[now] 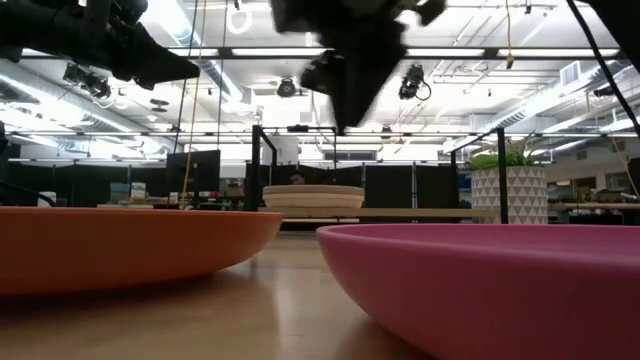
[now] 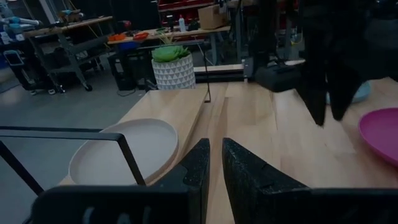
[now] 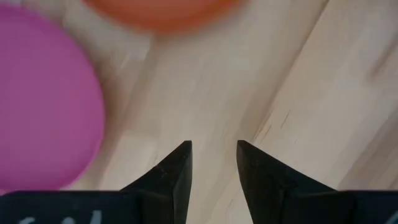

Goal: Place and stack plates onto a shelf
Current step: Stack the light blue plate on top of the gray plate on the shelf

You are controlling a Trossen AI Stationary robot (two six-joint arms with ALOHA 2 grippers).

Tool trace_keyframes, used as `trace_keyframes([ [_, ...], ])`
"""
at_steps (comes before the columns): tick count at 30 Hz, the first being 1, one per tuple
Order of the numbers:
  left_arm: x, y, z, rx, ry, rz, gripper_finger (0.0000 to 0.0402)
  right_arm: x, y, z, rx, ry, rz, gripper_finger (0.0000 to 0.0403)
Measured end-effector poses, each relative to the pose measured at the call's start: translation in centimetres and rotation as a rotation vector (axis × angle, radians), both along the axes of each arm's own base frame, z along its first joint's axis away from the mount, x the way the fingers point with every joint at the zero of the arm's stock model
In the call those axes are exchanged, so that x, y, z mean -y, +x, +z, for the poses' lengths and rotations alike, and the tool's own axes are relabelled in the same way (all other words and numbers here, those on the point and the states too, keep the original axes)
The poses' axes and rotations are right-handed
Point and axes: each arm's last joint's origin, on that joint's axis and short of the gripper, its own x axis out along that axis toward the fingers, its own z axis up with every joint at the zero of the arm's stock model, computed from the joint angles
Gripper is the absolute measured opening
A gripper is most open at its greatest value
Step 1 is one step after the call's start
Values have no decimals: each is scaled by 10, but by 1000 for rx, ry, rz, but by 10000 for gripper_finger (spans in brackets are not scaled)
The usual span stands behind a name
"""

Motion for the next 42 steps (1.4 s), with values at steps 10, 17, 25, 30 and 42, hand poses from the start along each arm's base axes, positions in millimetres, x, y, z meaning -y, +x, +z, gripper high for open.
trace_keyframes([
  [10,0,0,1,0,40,-5,50,-19,-33,-29,-316,-88,-233,132],
  [17,0,1,5,18,107,-11,50,-29,-58,-52,-443,-149,-315,125],
  [25,0,1,15,88,229,-12,50,-31,-113,-42,-435,-200,-543,102],
  [30,0,1,17,99,286,-11,50,-35,-145,-45,-382,-170,-666,101],
  [42,0,0,23,134,354,-4,50,-49,-198,-82,-493,-216,-744,103],
])
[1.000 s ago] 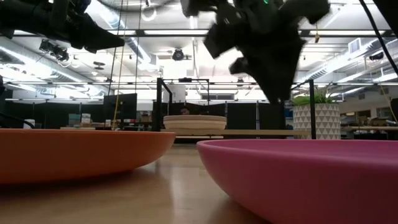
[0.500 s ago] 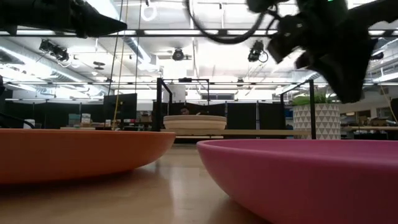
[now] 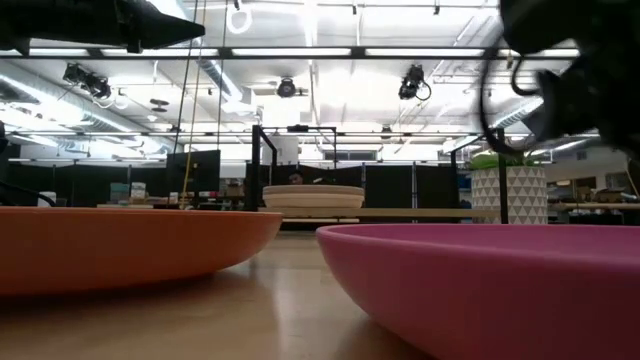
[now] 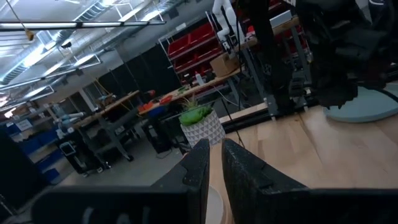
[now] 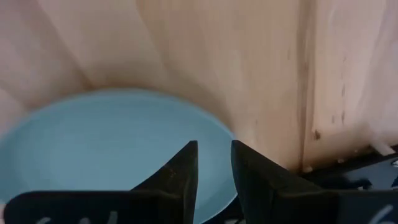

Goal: Place and stack plates onto a shelf
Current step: Stack the light blue plate on top of the gray plate on the shelf

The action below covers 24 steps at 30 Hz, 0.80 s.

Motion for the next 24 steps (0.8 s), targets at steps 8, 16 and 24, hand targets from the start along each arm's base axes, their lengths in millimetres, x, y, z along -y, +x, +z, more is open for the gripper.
trace_keyframes([
  [8,0,0,0,-6,14,1,50,2,-14,-15,-50,-18,32,103],
  [16,0,0,0,-7,11,1,50,8,-24,-31,-64,-6,91,103],
  [24,0,0,0,-7,10,1,50,11,-29,-43,-50,16,125,92],
])
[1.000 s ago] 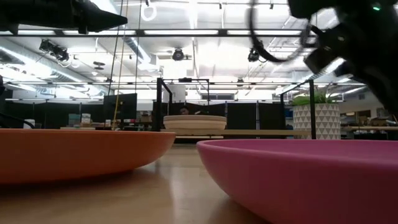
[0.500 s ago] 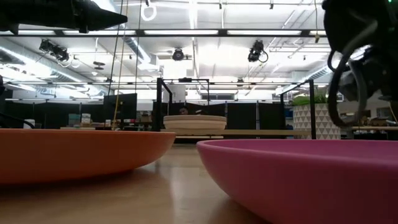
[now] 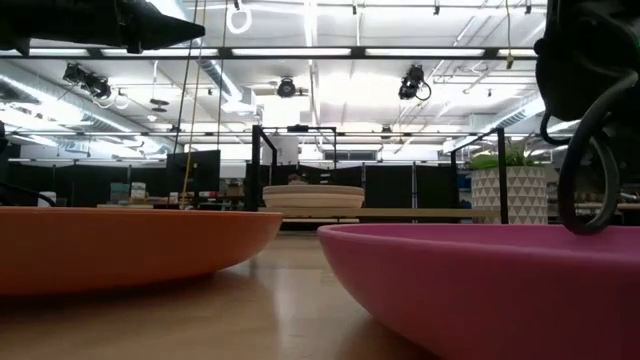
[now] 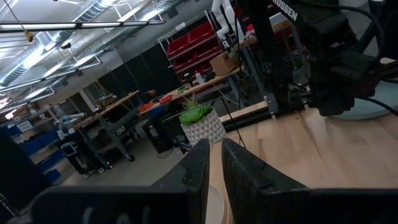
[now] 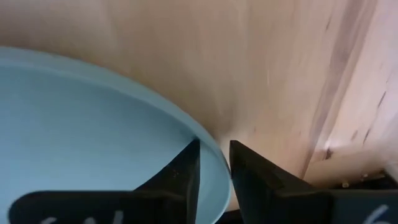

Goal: Place and stack plates onto a shelf
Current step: Stack the light blue plate on top of the gray plate on the shelf

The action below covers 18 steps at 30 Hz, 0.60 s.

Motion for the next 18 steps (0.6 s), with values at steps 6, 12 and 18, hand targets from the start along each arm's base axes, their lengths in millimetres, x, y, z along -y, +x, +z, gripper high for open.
trace_keyframes([
  [6,0,0,0,1,-3,0,50,0,0,0,-7,16,25,53],
  [12,0,0,0,1,-4,0,50,4,1,0,-23,53,26,25],
  [18,0,0,0,4,-17,-2,50,7,7,6,-35,67,27,25],
])
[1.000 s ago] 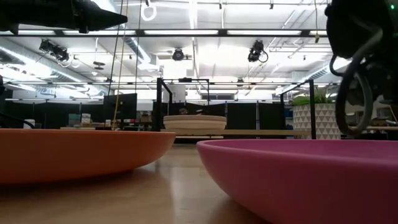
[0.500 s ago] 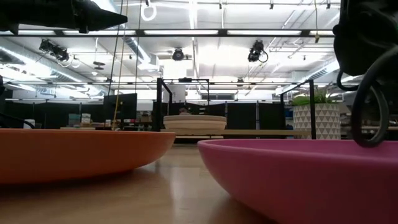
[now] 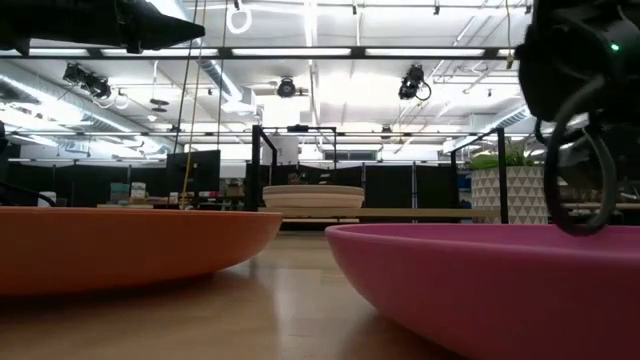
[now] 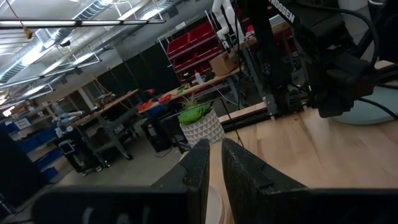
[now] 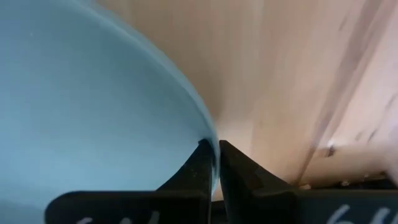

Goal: Place and stack plates onto a shelf
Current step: Stack the light blue plate on top of the gray plate on the shelf

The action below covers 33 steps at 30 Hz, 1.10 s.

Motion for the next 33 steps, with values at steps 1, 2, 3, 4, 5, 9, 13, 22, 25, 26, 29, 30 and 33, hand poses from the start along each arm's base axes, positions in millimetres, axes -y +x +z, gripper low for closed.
trace_keyframes([
  [1,0,0,0,0,-3,0,50,0,2,2,7,-1,10,24],
  [2,0,0,0,-2,-5,0,50,0,4,4,16,-3,21,24],
  [3,0,0,-1,-4,-6,-1,50,0,6,5,25,-2,31,23],
  [4,0,0,-1,-5,-7,-1,50,0,8,7,32,-2,37,23],
  [5,0,0,-1,-3,-10,-1,50,1,9,8,36,-1,42,23],
  [9,0,0,-1,3,-30,-3,50,4,12,10,29,3,49,23],
  [13,0,0,-1,3,-31,-3,50,9,9,13,-23,-12,50,23],
  [22,0,0,-1,9,-50,-5,50,17,8,21,-14,5,46,22],
  [25,0,0,0,10,-51,-6,50,22,7,31,34,10,22,22],
  [26,0,0,0,10,-51,-5,50,25,7,35,54,6,13,22],
  [29,0,0,0,10,-50,-5,50,32,6,47,120,-11,-5,22],
  [30,0,0,0,10,-50,-5,50,35,7,52,149,-19,-12,22],
  [33,0,0,0,14,-60,-7,50,46,12,68,243,-52,-46,22],
])
